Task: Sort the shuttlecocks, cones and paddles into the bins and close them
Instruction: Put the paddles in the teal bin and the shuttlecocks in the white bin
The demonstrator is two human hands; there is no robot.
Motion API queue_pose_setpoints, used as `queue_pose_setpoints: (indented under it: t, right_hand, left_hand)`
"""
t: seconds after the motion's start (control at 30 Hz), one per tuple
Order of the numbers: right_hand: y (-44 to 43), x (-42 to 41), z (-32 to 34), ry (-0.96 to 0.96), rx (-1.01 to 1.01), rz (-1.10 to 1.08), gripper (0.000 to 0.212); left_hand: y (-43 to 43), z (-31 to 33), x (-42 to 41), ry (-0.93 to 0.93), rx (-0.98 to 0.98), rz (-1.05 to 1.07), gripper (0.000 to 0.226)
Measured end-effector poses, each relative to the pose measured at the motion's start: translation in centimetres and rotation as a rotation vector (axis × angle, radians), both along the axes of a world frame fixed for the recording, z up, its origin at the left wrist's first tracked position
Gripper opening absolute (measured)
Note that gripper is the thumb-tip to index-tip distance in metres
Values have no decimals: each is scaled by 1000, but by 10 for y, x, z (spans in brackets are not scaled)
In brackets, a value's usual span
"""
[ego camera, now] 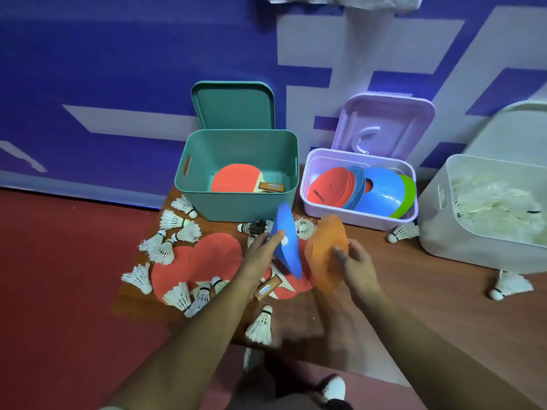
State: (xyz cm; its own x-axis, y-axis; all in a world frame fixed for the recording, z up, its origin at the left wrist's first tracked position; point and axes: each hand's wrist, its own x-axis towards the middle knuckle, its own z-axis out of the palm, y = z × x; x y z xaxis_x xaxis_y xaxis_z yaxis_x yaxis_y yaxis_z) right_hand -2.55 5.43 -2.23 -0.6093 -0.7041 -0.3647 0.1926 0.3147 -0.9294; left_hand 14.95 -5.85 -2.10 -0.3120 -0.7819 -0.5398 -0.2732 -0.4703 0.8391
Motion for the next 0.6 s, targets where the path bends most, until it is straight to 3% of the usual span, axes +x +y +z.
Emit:
queue_pose_setpoints:
  t: [0.07,0.13,0.23,0.47,0.6]
  right_hand:
    - [2,-1,2,141,-13,35,10]
    - [3,-2,3,240,-23,78,13]
    - [1,-1,5,270,-36,125,14]
    - [-4,8,15,-39,-87,106,15]
    - [-7,3,25,-120,-113,121,36]
  left_hand:
    - [5,-1,-8,-53,-65,-13,35]
    - [10,-1,-16,-92,-143,-97,39]
    - [18,0,-29,-27,-143,-204,24]
    - [34,3,-47,0,-210,-350,52]
    - [30,0,-44,-68,-280,-418,64]
